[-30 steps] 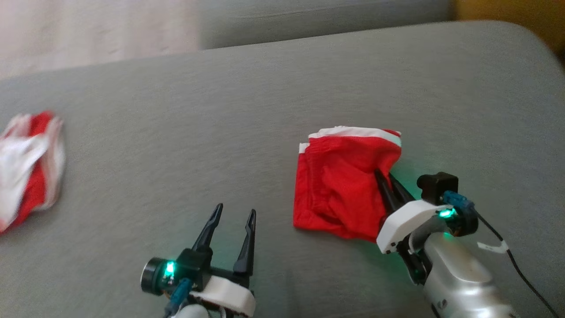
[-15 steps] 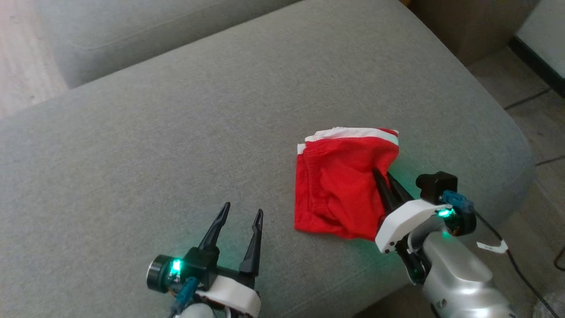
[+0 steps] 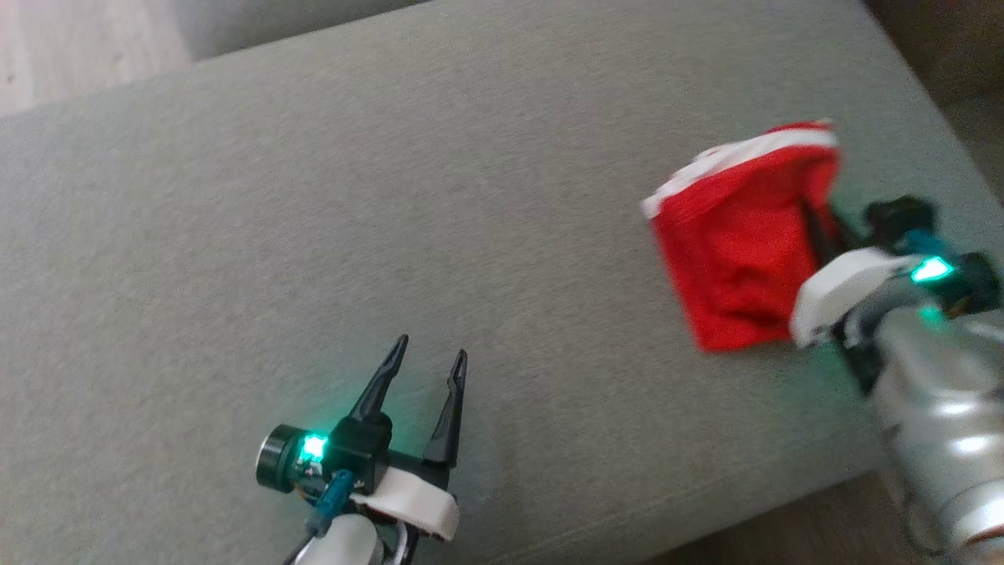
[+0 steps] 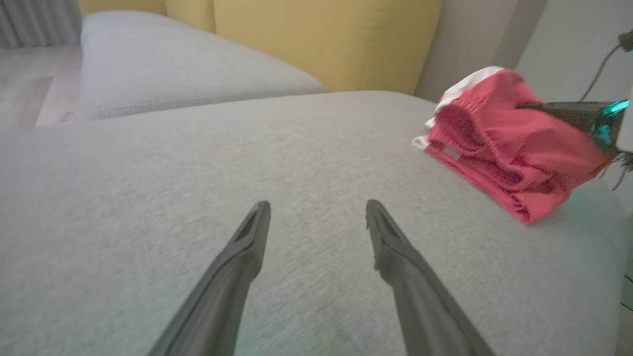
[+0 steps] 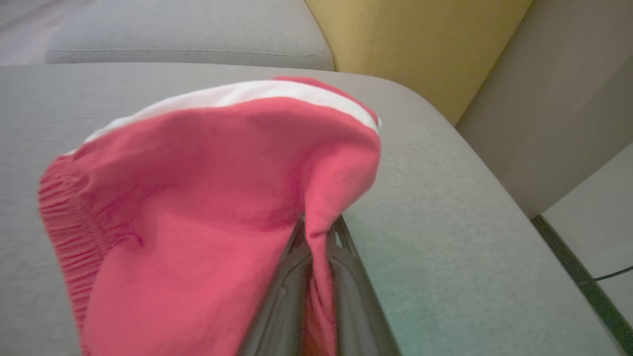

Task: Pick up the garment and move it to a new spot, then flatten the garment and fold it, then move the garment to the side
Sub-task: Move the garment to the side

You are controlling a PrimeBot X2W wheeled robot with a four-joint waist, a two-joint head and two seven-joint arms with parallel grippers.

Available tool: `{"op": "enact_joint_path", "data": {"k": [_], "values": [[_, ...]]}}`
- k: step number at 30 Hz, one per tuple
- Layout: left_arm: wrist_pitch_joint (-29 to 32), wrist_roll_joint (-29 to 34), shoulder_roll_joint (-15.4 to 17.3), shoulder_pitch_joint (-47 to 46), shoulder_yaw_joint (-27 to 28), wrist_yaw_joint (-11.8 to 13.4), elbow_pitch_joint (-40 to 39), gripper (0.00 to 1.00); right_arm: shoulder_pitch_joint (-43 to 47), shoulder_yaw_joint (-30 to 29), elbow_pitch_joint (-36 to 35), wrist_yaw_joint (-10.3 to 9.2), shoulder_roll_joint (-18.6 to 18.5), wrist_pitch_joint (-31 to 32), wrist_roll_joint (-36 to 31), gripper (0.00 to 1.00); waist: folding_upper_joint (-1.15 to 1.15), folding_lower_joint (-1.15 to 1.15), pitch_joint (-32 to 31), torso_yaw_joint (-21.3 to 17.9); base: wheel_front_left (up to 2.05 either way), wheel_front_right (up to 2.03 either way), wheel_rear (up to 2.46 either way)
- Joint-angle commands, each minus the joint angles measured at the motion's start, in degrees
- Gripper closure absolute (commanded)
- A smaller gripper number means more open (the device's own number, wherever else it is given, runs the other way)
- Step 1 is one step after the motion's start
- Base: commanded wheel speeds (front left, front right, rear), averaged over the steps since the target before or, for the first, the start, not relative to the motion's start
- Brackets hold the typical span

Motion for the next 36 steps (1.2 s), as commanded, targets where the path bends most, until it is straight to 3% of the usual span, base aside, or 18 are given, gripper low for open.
{"op": "enact_joint_path", "data": {"k": [1,7,13,15,18,21,31,36], "values": [[-0.5,0.6,0.0,-2.1,2.2,0.0,-1.5,0.0,-2.1,0.0,-0.1,0.37,-1.5,-0.2,-1.1,1.0,0.0,-0.01,2.7,3.4,0.0,0.0,0.0],[-0.5,1.6,0.0,-2.6,3.4,-0.2,-2.2,0.0,-6.8,-6.6,5.9,0.37,-9.5,0.8,-4.7,1.0,0.0,-0.01,5.0,7.1,0.0,0.0,0.0],[-0.5,2.0,0.0,-3.0,3.7,-0.3,-3.0,0.0,-8.8,-13.6,8.5,0.37,-14.3,1.1,-7.8,1.0,0.0,-0.01,6.3,8.6,0.0,0.0,0.0],[-0.5,2.1,0.0,-3.1,3.8,-0.3,-3.1,0.0,-9.0,-17.4,8.8,0.37,-15.5,0.7,-9.8,0.0,0.0,-0.01,6.6,8.9,0.0,0.0,0.0],[-0.5,1.8,0.0,-3.3,4.2,-0.2,-2.9,0.0,-9.0,-21.8,7.5,0.37,-16.1,0.0,-12.0,0.0,0.0,-0.01,6.3,9.2,0.0,0.0,0.0],[-0.5,1.5,0.0,-3.3,4.7,0.2,-3.2,0.0,-8.5,-26.1,3.6,0.37,-14.3,-0.5,-13.5,0.0,0.0,-0.01,5.5,9.7,0.0,0.0,0.0],[-0.5,1.2,0.0,-0.8,9.8,2.4,-4.2,0.0,2.4,-27.1,-19.1,0.37,1.8,-0.5,-11.4,0.0,0.0,-0.01,-0.6,14.4,0.0,0.0,0.0],[-0.5,2.0,0.0,2.3,13.7,2.8,-4.1,0.0,12.1,-24.9,-25.8,0.37,6.6,-0.5,-7.8,0.0,0.0,-0.01,-4.9,17.7,0.0,0.0,0.0]]}}
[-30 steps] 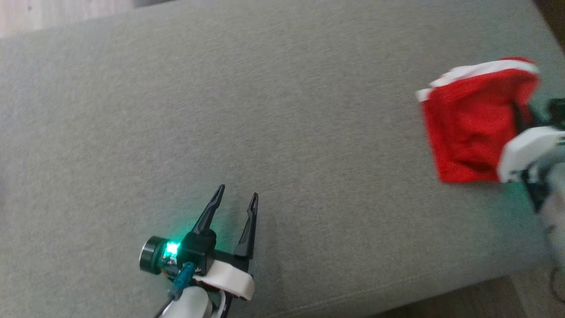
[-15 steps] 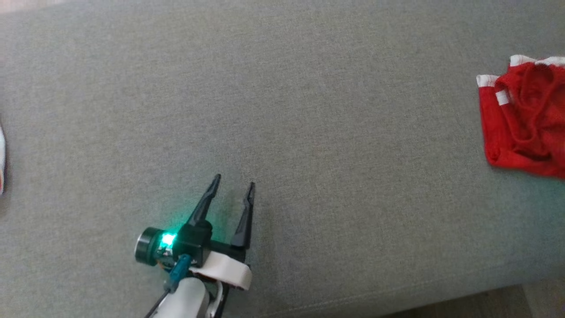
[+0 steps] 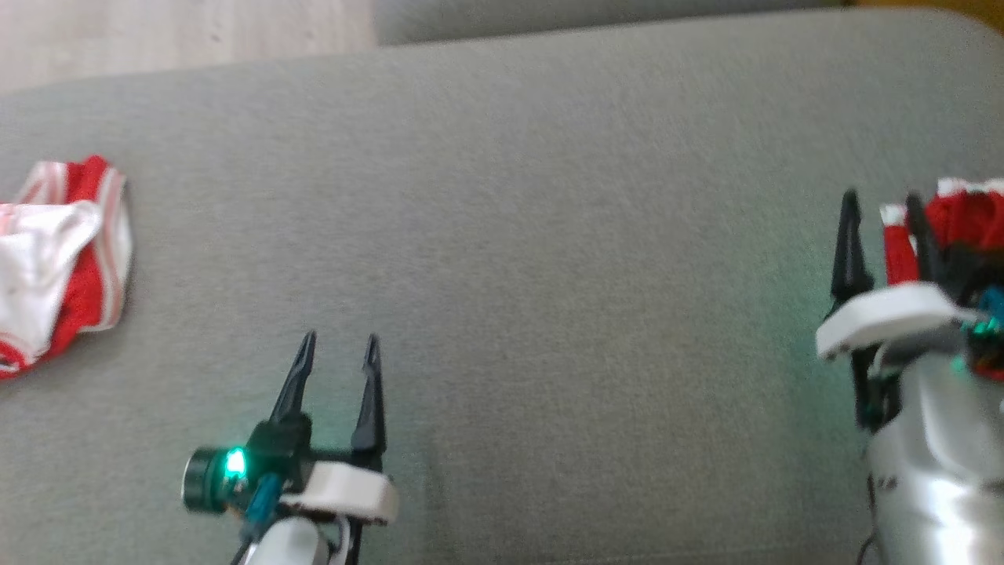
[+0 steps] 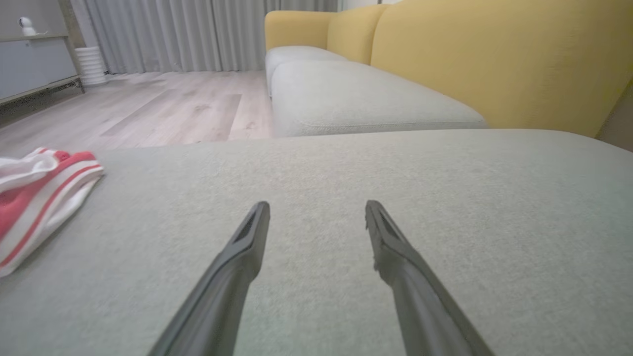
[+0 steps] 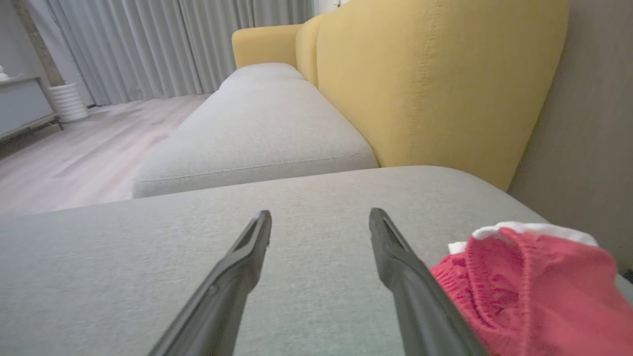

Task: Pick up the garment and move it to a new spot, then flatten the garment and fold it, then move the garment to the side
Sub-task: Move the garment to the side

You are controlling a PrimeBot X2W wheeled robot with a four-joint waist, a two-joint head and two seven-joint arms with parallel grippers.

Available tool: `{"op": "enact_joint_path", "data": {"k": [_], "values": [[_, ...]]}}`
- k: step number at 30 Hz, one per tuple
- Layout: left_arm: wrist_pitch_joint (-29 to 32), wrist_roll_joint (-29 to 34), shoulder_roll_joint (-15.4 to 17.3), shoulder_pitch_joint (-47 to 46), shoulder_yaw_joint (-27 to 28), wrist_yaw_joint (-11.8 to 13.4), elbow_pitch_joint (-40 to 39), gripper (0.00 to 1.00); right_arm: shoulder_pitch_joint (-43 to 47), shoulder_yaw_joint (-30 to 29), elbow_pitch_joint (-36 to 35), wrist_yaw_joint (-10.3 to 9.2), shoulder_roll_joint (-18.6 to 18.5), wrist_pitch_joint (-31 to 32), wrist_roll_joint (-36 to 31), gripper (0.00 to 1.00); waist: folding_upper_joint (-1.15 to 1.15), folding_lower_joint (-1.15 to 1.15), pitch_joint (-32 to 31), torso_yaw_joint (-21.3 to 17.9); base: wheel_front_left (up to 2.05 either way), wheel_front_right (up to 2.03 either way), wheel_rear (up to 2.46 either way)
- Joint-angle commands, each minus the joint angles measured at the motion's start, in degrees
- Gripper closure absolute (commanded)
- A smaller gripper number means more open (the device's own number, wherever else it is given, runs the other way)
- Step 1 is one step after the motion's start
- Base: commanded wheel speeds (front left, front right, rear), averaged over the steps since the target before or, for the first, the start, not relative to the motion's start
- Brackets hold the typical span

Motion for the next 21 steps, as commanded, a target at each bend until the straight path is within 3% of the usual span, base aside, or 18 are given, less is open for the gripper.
{"op": "enact_joint_path", "data": {"k": [1,7,21], "values": [[-0.5,0.7,0.1,0.2,2.9,0.2,-1.3,0.0,0.7,2.1,-2.5,0.37,0.6,-0.8,0.6,0.0,0.0,0.01,-2.8,2.3,0.0,0.0,0.0],[-0.5,0.9,0.1,2.6,5.9,0.2,-0.1,0.0,6.4,3.0,-3.7,0.37,1.5,-0.8,2.7,0.0,0.0,0.01,-5.4,3.7,0.0,0.0,0.0],[-0.5,0.8,0.1,5.9,11.4,1.2,0.2,0.0,14.3,12.9,-6.7,0.37,1.6,-0.8,9.7,0.0,0.0,0.01,-9.7,4.4,0.0,0.0,0.0]]}}
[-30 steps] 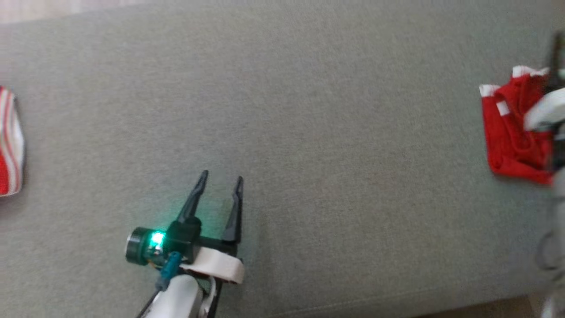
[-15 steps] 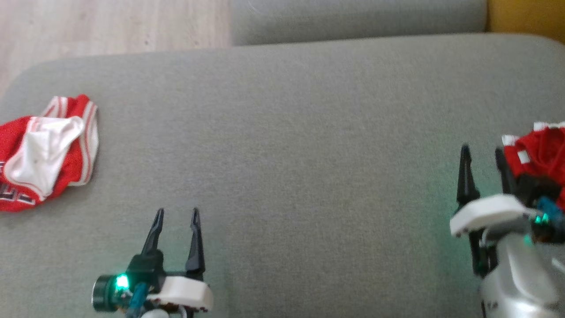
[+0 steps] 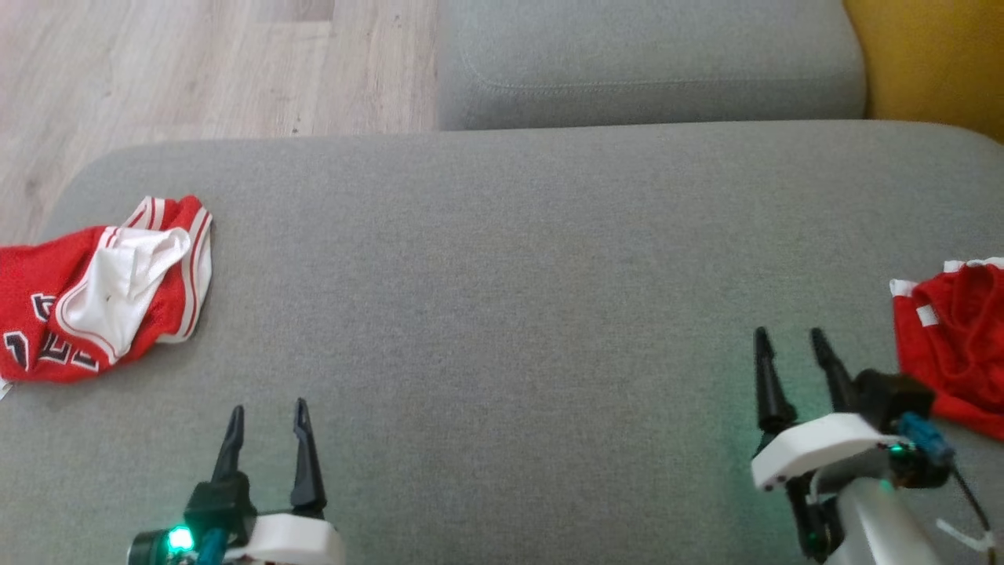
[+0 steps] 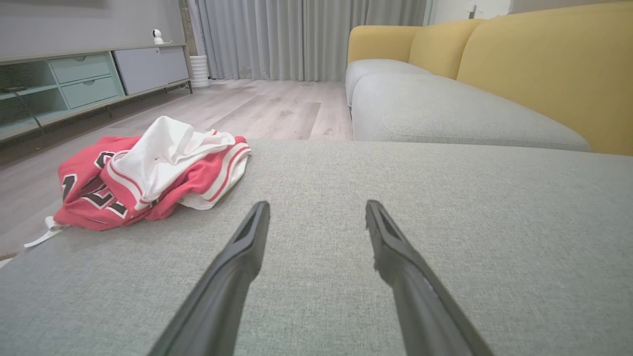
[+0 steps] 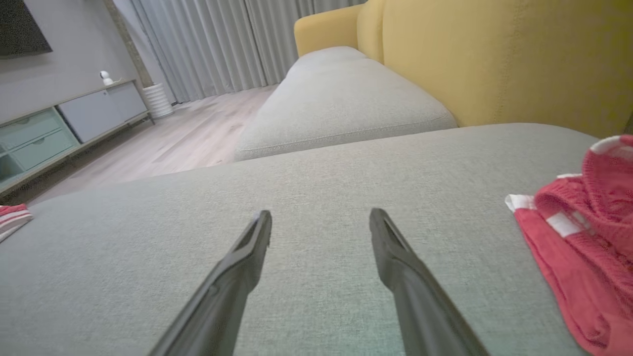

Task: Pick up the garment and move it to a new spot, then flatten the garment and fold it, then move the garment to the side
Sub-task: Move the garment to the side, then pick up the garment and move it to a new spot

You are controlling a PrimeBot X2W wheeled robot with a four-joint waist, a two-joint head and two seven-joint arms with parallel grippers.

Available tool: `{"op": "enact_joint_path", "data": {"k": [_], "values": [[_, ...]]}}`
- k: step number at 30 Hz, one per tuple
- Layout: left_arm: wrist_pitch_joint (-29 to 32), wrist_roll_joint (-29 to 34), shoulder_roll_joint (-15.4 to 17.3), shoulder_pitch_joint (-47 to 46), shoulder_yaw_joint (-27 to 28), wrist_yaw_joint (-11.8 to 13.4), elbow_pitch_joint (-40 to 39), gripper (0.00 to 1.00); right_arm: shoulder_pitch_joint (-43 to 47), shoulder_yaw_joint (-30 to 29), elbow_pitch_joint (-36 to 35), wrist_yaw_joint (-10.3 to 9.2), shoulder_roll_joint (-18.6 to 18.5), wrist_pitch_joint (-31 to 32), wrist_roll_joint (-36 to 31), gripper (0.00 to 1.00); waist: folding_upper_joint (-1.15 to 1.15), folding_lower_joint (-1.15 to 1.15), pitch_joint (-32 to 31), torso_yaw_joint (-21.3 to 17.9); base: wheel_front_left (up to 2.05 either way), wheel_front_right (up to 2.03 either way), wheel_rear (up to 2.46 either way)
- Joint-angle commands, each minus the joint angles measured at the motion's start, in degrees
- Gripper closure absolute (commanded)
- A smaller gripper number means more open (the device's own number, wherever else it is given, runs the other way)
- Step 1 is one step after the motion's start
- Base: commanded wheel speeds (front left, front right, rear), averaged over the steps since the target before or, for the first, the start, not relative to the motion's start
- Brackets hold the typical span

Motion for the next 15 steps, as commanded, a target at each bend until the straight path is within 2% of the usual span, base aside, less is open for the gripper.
{"op": "enact_joint_path", "data": {"k": [1,10,15], "values": [[-0.5,0.3,0.1,-1.1,2.7,0.2,-1.6,0.0,-1.0,2.4,-2.5,0.37,-0.2,-0.8,0.2,0.0,0.0,0.01,-0.5,-0.2,0.0,0.0,0.0],[-0.5,1.1,0.1,-1.4,4.1,-0.8,-1.1,0.0,-0.8,3.6,-2.9,0.37,-0.2,-0.8,1.9,0.0,0.0,0.01,-0.9,-0.2,0.0,0.0,0.0],[-0.5,0.7,0.1,-1.7,3.5,-1.0,-0.8,0.0,-1.0,3.8,-2.9,0.37,-0.2,-0.8,1.7,0.0,0.0,0.01,-0.2,1.6,0.0,0.0,0.0]]}}
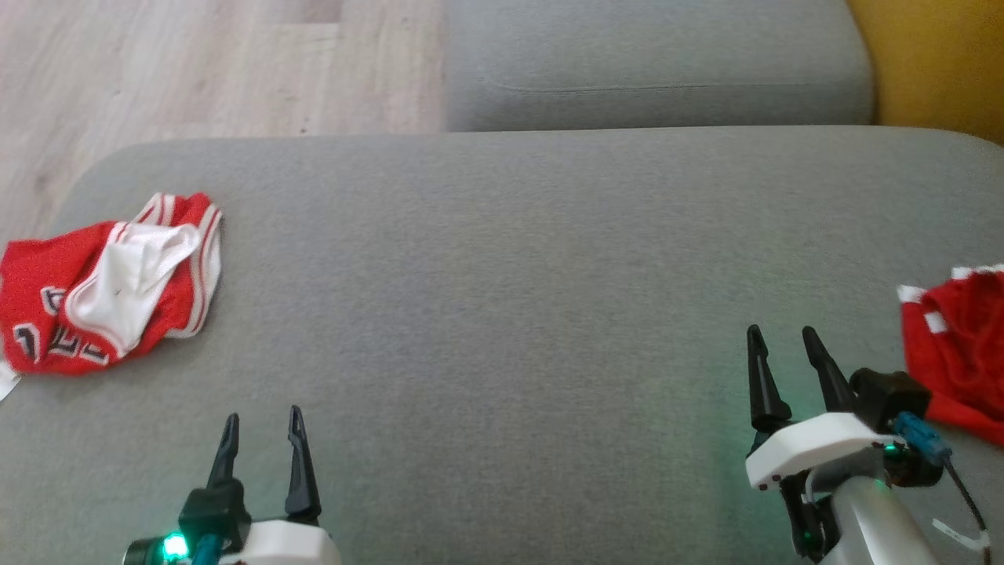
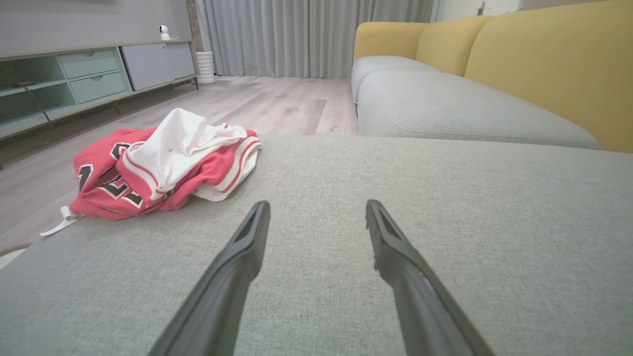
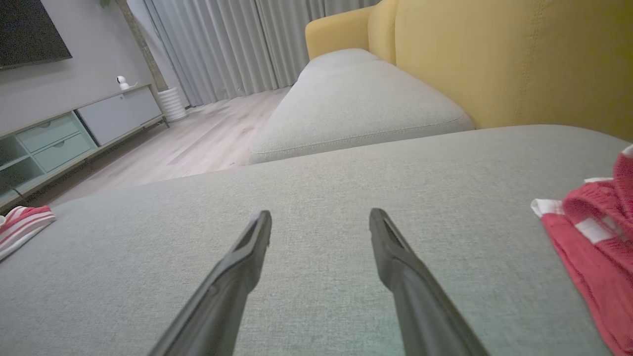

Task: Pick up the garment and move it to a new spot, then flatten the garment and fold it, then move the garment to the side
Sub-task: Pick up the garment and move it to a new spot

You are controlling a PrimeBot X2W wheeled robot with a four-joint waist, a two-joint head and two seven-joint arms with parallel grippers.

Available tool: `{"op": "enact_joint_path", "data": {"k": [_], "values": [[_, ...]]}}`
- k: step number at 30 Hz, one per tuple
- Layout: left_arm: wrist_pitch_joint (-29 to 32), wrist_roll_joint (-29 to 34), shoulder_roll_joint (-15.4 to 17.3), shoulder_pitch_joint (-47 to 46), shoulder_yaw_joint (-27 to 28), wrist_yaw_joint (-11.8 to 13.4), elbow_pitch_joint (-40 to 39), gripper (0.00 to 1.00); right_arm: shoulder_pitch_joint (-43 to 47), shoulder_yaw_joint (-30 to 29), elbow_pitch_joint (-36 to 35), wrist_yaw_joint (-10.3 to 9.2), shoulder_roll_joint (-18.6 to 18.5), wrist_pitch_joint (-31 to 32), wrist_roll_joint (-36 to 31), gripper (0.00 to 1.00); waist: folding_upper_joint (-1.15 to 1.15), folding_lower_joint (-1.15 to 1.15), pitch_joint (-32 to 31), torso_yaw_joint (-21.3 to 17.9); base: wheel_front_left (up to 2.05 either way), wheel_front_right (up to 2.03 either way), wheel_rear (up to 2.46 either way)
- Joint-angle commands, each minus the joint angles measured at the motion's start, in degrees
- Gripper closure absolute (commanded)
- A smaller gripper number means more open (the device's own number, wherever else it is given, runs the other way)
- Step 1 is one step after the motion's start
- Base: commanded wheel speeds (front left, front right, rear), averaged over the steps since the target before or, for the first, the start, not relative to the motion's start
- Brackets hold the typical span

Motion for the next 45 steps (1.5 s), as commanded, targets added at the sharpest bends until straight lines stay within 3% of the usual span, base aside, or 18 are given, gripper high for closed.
{"op": "enact_joint_path", "data": {"k": [1,13,21,24,33,37,40,45], "values": [[-0.5,0.1,0.1,-2.3,1.7,0.1,-1.2,0.0,-1.4,1.7,-1.8,0.37,-0.2,-0.8,-0.2,0.0,0.0,0.0,0.3,1.6,0.0,0.0,0.0],[-0.5,-0.5,0.1,-1.2,2.9,0.9,-0.3,0.0,-0.9,5.8,-0.8,0.37,-0.2,-0.8,1.8,0.0,0.0,0.0,2.3,17.6,0.0,0.0,0.0],[-0.5,-1.1,0.1,0.6,8.6,1.5,-1.3,0.0,-2.6,10.2,-1.0,0.37,-0.2,-0.8,2.8,0.0,0.0,0.0,4.3,23.8,0.0,0.0,0.0],[-0.5,-1.1,0.1,0.7,10.1,1.3,-1.8,0.0,-3.3,10.9,-1.0,0.37,-0.2,-0.8,2.4,0.0,0.0,0.0,4.9,24.2,0.0,0.0,0.0],[-0.5,-1.9,0.4,-4.7,16.4,-3.3,-3.4,0.0,-6.0,11.6,-0.7,0.37,-0.2,-0.8,0.1,0.0,0.0,0.0,9.9,21.5,0.0,0.0,0.0],[-0.5,-0.6,2.1,-12.2,19.0,-6.4,-3.5,0.0,-8.1,11.8,-2.3,0.37,-0.2,-0.8,-2.1,0.0,0.0,0.0,14.7,18.8,0.0,0.0,0.0],[-0.5,-0.1,5.2,-18.2,19.1,-8.9,-0.6,0.0,-9.4,12.0,-3.4,0.37,-0.2,-0.8,-3.1,0.0,0.0,0.0,17.5,17.0,0.0,0.0,0.0],[-0.5,0.7,9.3,-28.4,18.2,-10.7,5.1,0.0,-11.6,12.7,-6.1,0.37,-0.3,-0.8,-4.4,0.0,0.0,0.0,22.1,14.1,0.0,0.0,0.0]]}}
